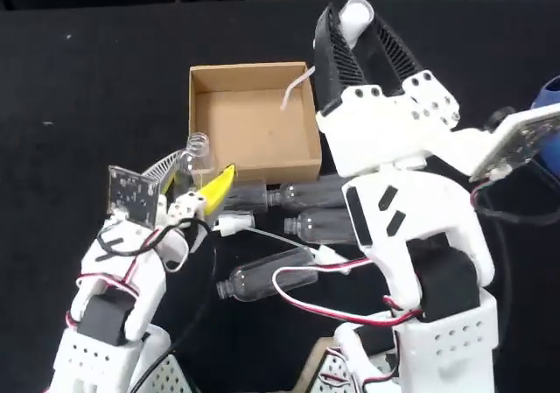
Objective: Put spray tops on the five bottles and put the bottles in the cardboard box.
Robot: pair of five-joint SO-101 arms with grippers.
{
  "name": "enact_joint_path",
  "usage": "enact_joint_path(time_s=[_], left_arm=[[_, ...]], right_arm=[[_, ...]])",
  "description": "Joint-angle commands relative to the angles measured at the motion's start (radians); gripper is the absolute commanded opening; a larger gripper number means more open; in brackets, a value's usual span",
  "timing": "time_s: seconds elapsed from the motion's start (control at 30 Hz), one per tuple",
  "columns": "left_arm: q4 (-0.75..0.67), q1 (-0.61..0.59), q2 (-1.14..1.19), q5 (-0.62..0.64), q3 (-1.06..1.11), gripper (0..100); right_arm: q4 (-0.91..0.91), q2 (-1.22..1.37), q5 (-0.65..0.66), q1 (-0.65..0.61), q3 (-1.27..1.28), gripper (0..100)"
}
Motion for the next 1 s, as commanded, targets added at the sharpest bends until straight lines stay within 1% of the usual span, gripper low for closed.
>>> enact_joint_path(time_s=[0.0, 0.17, 0.33, 0.43, 0.6, 0.67, 0.9, 0.97], left_arm=[[-0.026, 0.045, -0.061, 0.012, 0.001, 3], [-0.028, 0.085, -0.146, 0.012, 0.067, 3], [-0.029, 0.088, -0.175, 0.012, 0.107, 3], [-0.101, 0.088, -0.172, 0.012, 0.137, 3], [-0.365, 0.088, -0.172, 0.012, 0.272, 3], [-0.450, 0.090, -0.172, 0.012, 0.314, 3], [-0.465, 0.090, -0.170, 0.012, 0.314, 3], [-0.468, 0.090, -0.170, 0.012, 0.314, 3]], right_arm=[[-0.031, -0.015, -0.011, -0.052, -0.010, 1.1], [-0.031, -0.007, -0.009, -0.112, -0.005, 1.1], [-0.031, -0.013, -0.002, -0.144, -0.005, 1.2], [-0.031, -0.008, -0.002, -0.143, -0.005, 1.2], [-0.031, -0.007, 0.000, -0.143, -0.004, 1.2], [-0.031, -0.007, 0.000, -0.143, -0.002, 1.2], [-0.032, -0.007, 0.000, -0.144, 0.007, 1.2], [-0.068, -0.005, 0.000, -0.157, 0.018, 1.2]])
